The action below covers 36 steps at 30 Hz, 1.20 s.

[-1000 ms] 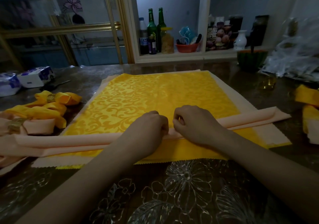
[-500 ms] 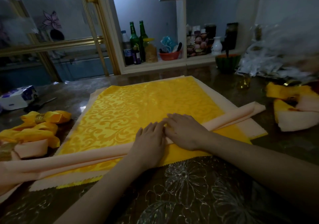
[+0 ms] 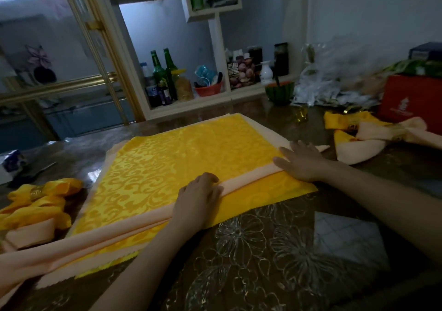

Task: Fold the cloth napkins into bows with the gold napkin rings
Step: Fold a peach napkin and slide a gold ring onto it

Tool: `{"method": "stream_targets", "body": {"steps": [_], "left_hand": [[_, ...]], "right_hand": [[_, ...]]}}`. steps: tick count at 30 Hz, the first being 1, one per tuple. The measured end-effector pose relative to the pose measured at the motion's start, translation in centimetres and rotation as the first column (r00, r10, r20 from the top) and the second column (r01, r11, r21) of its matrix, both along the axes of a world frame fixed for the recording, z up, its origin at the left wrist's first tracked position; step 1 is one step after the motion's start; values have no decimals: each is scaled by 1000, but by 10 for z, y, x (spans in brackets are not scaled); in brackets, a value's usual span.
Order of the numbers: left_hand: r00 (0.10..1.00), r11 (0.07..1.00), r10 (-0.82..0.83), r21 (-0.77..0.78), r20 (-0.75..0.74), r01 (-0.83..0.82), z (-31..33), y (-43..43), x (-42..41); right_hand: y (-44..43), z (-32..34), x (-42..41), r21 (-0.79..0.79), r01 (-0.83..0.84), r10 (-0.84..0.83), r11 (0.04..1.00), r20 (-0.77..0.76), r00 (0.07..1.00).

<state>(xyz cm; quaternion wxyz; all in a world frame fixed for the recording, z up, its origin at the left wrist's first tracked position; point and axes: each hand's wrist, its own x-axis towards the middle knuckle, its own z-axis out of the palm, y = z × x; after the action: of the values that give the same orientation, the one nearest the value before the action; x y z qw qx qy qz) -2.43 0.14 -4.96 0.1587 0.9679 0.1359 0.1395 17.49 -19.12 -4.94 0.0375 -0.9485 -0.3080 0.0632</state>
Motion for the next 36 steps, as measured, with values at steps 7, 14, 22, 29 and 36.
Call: {"method": "stream_targets", "body": {"steps": [7,14,22,29,36], "left_hand": [[998,981,-62,-182,34,67,11,-3,-1],[996,978,-94,-189,1,92,18,-4,1],[997,968,-78,-242,-12,73,15,-10,2],[995,824,-94,-564,-39,56,31,-10,-2],[983,811,-162,-579,-90,80,37,-9,-10]], "right_hand": [[8,23,-25,179,-177,143,968,186,972],[17,33,-44,113,-306,290,945,135,947],[28,57,-67,33,-371,360,928,179,915],[32,78,-125,438,-313,411,843,-149,900],[50,61,-166,383,-547,648,744,-211,732]]}}
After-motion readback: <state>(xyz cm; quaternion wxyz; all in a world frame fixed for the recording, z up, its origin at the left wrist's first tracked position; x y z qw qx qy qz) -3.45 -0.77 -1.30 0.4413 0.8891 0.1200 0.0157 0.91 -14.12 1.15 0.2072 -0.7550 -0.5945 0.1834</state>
